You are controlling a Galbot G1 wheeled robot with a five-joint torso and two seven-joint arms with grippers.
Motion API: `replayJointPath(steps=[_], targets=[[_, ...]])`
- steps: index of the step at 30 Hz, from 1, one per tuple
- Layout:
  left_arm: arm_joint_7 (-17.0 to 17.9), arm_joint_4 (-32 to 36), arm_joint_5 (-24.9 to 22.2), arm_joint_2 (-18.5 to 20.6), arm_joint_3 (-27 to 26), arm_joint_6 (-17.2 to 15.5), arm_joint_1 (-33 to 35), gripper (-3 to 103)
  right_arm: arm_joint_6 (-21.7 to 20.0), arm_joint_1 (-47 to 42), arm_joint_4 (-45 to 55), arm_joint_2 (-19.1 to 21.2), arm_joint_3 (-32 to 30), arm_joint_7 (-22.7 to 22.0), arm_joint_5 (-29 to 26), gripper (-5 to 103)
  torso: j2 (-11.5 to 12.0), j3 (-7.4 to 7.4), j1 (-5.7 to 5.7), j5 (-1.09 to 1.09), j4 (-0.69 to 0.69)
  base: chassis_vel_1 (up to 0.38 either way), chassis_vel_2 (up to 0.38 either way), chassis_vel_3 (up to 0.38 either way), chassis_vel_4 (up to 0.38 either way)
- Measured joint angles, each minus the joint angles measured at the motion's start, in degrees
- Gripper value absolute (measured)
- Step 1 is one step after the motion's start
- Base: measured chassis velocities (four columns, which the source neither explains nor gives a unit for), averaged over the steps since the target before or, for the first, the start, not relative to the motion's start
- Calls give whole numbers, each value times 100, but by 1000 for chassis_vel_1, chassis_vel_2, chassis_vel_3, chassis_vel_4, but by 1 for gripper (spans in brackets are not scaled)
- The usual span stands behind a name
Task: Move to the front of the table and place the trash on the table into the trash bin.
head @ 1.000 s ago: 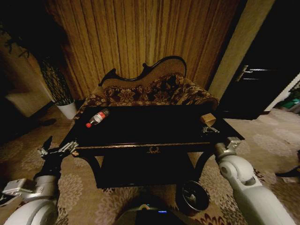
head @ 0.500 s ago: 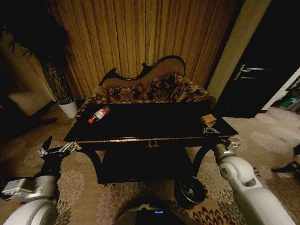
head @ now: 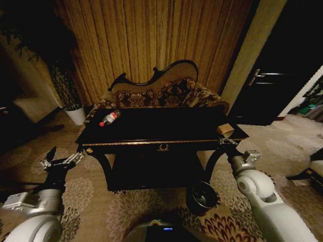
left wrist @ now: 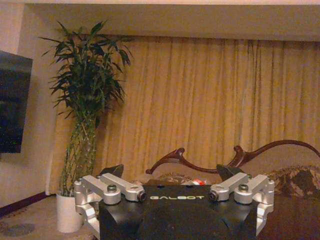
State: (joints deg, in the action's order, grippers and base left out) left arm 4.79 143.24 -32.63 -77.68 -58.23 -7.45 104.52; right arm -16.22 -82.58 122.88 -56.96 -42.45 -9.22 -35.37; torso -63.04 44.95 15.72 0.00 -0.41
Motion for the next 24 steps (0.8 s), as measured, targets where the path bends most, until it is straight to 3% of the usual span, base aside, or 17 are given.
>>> replayJointPath(steps=[8, 17, 24], targets=[[0, 0, -1, -14, -1, 11, -12, 100, 129, -1, -234, -138, 181, 97, 272, 0, -1, -1, -1, -1, 0, 79, -80, -85, 80], [9, 0, -128, -13, -3, 10, -168, 100, 366, -176, -1822, -517, 511, 792, 514, 0, 1, 1, 2, 0, -2, 0, 0, 0, 0], [13, -1, -133, -53, 10, 0, -187, 100, 560, 223, -3056, -752, 869, 940, 937, 0, 0, 0, 1, 0, 0, 0, 0, 0, 0]])
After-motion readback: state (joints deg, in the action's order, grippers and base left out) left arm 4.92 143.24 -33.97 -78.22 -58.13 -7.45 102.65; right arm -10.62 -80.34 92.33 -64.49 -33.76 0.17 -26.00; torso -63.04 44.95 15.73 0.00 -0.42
